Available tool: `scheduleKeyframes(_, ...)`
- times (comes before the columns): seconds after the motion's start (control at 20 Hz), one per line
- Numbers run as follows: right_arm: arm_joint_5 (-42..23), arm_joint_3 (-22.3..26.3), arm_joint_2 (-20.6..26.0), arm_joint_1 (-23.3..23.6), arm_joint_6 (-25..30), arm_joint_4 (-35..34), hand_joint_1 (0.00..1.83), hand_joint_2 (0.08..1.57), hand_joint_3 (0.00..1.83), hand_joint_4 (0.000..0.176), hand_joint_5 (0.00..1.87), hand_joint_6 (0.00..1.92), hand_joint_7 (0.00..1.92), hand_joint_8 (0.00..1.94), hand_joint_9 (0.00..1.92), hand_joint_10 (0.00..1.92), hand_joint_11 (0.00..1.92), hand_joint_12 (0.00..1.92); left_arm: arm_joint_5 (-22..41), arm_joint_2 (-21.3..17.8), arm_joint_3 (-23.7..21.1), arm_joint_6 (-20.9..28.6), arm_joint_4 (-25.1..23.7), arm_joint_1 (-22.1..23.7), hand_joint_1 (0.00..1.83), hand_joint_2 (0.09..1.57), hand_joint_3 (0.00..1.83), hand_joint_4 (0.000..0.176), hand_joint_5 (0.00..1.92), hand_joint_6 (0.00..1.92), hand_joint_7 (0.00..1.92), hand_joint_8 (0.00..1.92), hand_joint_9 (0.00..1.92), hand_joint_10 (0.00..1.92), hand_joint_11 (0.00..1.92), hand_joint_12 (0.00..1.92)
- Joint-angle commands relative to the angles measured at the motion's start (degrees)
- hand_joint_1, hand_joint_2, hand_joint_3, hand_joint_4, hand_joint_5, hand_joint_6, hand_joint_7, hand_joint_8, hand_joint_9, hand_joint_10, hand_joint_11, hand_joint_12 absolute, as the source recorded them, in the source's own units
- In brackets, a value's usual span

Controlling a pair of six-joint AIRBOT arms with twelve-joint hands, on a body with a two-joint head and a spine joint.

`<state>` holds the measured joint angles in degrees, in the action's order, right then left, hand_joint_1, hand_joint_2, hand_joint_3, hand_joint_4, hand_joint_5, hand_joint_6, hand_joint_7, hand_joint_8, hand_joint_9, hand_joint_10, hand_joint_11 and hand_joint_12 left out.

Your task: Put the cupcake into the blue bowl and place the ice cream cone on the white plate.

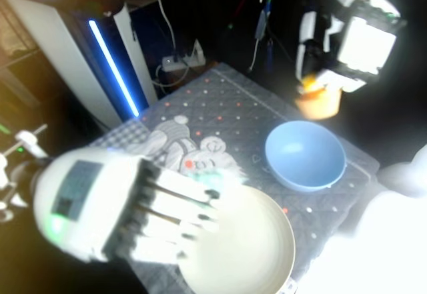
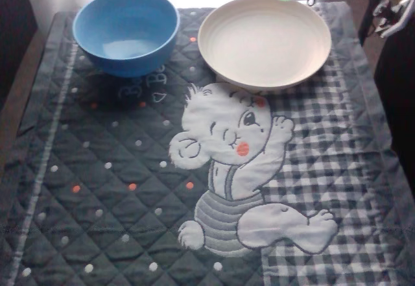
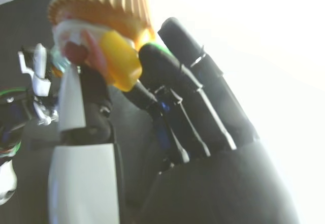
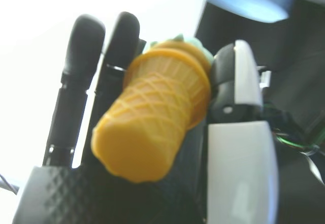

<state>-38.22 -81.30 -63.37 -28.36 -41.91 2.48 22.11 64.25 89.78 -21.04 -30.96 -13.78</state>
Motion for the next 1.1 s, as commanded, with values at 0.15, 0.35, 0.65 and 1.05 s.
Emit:
scheduleKeyframes(0.15, 1.4, -4.3, -3.6, 1.3, 0.2, -0.8, 1.29, 1.07, 0.00, 0.000, 0.97, 0.78, 1.22, 0.76, 1.49, 0.35, 1.27, 1.08, -0.9, 6.7, 7.0, 0.6, 3.7, 0.5, 1.39, 1.08, 0.00, 0.000, 1.01, 0.68, 1.05, 0.89, 0.98, 1.17, 0.73, 1.35)
scheduleKeyframes(0.35, 4.2, -7.1, -6.5, 1.3, 0.2, -1.4, 1.29, 1.05, 0.00, 0.000, 1.02, 0.75, 1.28, 0.64, 1.52, 0.24, 1.27, 1.01, -3.1, 10.9, 10.9, 2.1, 3.8, -1.2, 1.31, 1.04, 0.00, 0.000, 1.16, 0.46, 1.16, 0.85, 1.04, 0.95, 0.75, 1.46)
scheduleKeyframes(0.65, 5.2, -7.5, -7.3, 1.3, 0.3, -1.4, 1.29, 1.04, 0.00, 0.000, 1.03, 0.76, 1.29, 0.60, 1.52, 0.14, 1.29, 0.97, -1.3, 12.5, 11.1, 4.0, 3.8, -3.0, 1.39, 1.06, 0.00, 0.000, 1.05, 0.70, 1.09, 0.67, 1.08, 1.10, 0.87, 1.19)
scheduleKeyframes(1.05, 5.5, -7.5, -7.5, 1.3, 0.3, -1.7, 1.28, 1.06, 0.00, 0.000, 1.00, 0.80, 1.22, 0.73, 1.50, 0.05, 1.19, 1.09, -0.6, 13.5, 11.1, 6.9, 1.0, -3.4, 1.39, 1.06, 0.00, 0.000, 0.99, 0.78, 1.12, 0.64, 1.07, 1.09, 0.78, 1.25)
